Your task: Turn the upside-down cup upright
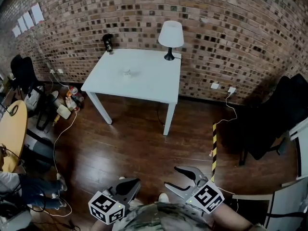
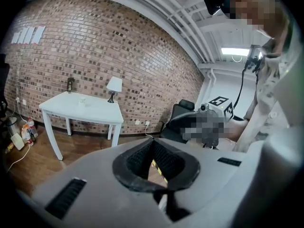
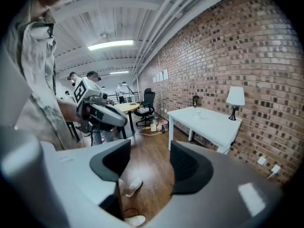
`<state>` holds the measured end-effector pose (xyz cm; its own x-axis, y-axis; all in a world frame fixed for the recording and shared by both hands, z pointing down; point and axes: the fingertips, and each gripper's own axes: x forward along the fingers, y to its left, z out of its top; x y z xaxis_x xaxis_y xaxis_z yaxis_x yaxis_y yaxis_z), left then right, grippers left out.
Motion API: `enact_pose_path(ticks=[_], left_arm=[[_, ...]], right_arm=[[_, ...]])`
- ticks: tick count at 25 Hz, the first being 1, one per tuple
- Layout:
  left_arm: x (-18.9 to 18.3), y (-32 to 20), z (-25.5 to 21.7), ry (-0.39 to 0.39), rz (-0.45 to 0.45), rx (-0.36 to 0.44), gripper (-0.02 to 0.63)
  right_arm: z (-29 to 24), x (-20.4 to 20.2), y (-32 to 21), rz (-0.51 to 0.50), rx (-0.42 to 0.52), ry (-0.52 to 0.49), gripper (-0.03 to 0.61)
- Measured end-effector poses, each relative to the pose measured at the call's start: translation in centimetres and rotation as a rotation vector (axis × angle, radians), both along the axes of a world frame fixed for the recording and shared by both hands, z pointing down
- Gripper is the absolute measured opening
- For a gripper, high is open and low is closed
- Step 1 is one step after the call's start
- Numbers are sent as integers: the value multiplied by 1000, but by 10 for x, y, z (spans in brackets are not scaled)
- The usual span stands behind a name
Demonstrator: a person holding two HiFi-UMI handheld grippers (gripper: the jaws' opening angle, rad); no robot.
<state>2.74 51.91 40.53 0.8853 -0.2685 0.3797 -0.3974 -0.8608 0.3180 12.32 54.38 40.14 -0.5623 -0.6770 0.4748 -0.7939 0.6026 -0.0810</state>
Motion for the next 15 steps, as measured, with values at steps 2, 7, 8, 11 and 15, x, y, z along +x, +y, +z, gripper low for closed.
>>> enact_pose_path(ticks=[2, 7, 8, 11, 15], left_arm=[[4, 22, 9, -11, -1, -23, 8], [17, 30, -5, -15, 10, 6, 8], [22, 31, -10, -15, 20, 20, 8], [34, 37, -20, -5, 39, 49, 8], [41, 49, -31, 6, 58, 68, 8]], right_arm=[[5, 8, 19, -8, -2, 1, 259], [-8, 22, 28, 16, 26, -8, 256], [-11, 25, 29, 24, 33, -6, 256], [-17, 29, 35, 32, 50, -13, 256], [-21, 32, 44, 42, 61, -25, 255]])
